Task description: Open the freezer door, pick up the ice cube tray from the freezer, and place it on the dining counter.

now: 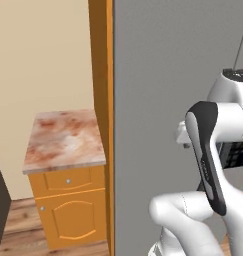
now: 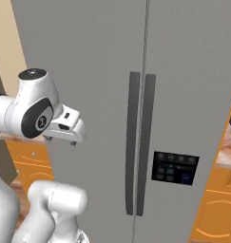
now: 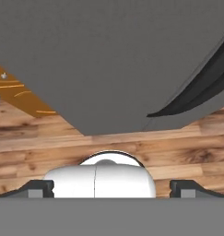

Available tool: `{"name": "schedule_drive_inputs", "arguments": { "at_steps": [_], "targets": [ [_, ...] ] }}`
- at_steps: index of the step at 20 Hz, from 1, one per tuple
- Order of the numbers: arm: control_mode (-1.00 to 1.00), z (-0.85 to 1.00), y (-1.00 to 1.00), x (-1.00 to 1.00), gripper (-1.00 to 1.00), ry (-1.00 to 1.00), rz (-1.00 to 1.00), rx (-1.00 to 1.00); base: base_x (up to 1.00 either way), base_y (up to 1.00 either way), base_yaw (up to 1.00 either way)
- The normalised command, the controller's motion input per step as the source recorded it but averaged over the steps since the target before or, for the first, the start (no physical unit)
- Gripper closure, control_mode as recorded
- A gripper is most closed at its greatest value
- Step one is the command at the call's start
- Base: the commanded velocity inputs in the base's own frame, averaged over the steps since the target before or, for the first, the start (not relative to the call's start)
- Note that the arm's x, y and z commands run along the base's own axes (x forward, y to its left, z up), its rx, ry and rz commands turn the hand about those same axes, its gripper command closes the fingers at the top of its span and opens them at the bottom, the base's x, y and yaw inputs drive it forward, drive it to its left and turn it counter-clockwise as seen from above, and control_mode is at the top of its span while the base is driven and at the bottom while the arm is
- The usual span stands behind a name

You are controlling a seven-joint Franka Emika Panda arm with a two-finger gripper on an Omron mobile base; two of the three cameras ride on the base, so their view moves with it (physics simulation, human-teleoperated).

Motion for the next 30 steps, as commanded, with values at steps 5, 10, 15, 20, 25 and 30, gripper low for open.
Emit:
{"name": "schedule_drive_inputs", "arguments": {
  "at_steps": [5, 10, 15, 20, 25, 30],
  "targets": [
    [1.0, 0.0, 0.0, 0.0, -1.0, 0.0, 0.0, 0.0, 0.2, -0.19, 0.0],
    [-1.0, 0.0, -0.57, -0.02, -1.0, -0.01, 0.0, 0.02, 0.0, 0.0, 0.0],
    [-1.0, 0.0, -1.0, -0.24, -1.0, -0.08, 0.0, 0.03, 0.0, 0.0, 0.0],
    [-1.0, -0.06, -0.98, -0.09, -1.0, -0.15, 0.02, 0.03, 0.0, 0.0, 0.0],
    [-1.0, -0.2, -0.8, 0.0, -1.0, -0.23, 0.02, 0.02, 0.0, 0.0, 0.0],
    [-1.0, -0.18, -0.59, 0.0, -1.0, -0.27, 0.06, 0.0, 0.0, 0.0, 0.0]
  ]
}}
